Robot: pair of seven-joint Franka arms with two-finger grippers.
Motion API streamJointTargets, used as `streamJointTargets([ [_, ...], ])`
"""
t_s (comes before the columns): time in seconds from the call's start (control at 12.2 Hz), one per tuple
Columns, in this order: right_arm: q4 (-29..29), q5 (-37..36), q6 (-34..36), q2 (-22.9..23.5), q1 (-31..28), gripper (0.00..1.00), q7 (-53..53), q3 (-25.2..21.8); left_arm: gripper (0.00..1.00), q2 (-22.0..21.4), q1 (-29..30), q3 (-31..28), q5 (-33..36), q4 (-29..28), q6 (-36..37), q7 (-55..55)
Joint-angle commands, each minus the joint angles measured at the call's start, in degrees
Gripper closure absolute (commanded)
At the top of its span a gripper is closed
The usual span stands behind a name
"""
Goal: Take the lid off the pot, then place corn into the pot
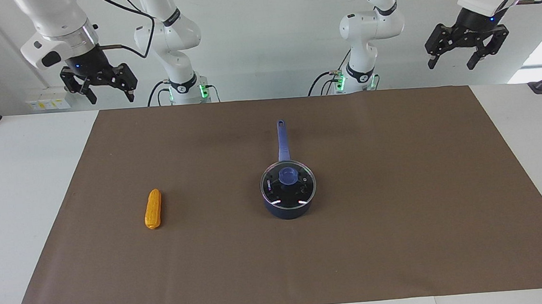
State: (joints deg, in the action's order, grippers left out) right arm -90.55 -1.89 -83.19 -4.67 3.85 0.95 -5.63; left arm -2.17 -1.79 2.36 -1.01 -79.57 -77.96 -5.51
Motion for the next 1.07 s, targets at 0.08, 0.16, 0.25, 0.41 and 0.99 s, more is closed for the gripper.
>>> streamJointTargets([
  [0.08, -3.0, -0.5, -0.9, -2.3, -1.1, 0.00, 0.7, 0.4, 0.00, -1.0, 0.7, 0.5, 0.8, -0.8, 0.4, 0.3],
  [0.16, -3.0, -0.4, -0.9, -2.4, -1.1, 0.00, 0.6, 0.4, 0.00, -1.0, 0.7, 0.5, 0.8, -0.8, 0.5, 0.3],
  [0.25, -3.0, 0.0, -1.1, -2.4, -1.1, 0.00, 0.7, 0.4, 0.00, -1.0, 0.7, 0.5, 0.8, -0.8, 0.4, 0.3],
  [0.41, -3.2, 0.0, -1.1, -2.4, -0.8, 0.00, 0.7, 0.6, 0.00, -1.0, 0.8, 0.5, 0.7, -0.8, 0.4, 0.3],
  [0.99, -3.2, 0.1, -1.3, -2.2, -1.6, 0.00, 1.5, 0.8, 0.00, -1.0, 0.7, 0.5, 0.8, -0.8, 0.4, 0.3],
])
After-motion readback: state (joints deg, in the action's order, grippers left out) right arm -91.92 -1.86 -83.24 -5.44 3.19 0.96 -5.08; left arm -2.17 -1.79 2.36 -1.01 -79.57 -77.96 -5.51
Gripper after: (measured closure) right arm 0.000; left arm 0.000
